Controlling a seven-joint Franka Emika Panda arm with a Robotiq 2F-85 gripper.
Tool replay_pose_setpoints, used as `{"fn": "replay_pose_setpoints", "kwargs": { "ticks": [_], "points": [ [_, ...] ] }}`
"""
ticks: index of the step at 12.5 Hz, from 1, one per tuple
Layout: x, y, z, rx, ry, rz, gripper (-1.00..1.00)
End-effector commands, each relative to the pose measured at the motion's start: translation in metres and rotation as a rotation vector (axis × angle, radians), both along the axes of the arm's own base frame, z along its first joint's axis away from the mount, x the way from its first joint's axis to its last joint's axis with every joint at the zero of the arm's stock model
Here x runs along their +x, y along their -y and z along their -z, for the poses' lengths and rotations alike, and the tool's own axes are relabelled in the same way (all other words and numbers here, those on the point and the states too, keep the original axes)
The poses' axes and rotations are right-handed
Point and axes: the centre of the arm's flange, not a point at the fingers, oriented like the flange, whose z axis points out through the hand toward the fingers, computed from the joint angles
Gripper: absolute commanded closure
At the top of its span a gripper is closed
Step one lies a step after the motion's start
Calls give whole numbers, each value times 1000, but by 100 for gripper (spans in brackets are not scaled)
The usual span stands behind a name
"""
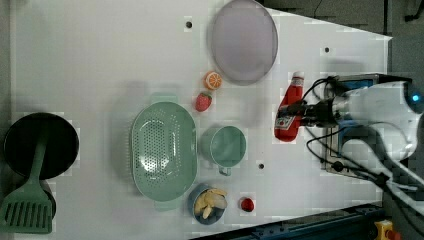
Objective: Pick ketchup from strainer and place it on the table
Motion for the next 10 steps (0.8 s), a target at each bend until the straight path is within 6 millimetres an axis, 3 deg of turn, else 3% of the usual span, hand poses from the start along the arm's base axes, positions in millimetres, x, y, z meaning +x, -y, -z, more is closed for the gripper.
{"fn": "replay_pose_setpoints", "kwargs": {
  "ticks": [1,2,3,7,10],
  "points": [
    [-3,7,17,-14,-4,-60,-87],
    [2,9,10,-17,15,-57,-100],
    [12,12,-7,-27,51,-52,-100],
    [51,17,-125,-109,219,-30,-100],
    [53,6,-203,-98,166,58,-100]
  ]
}}
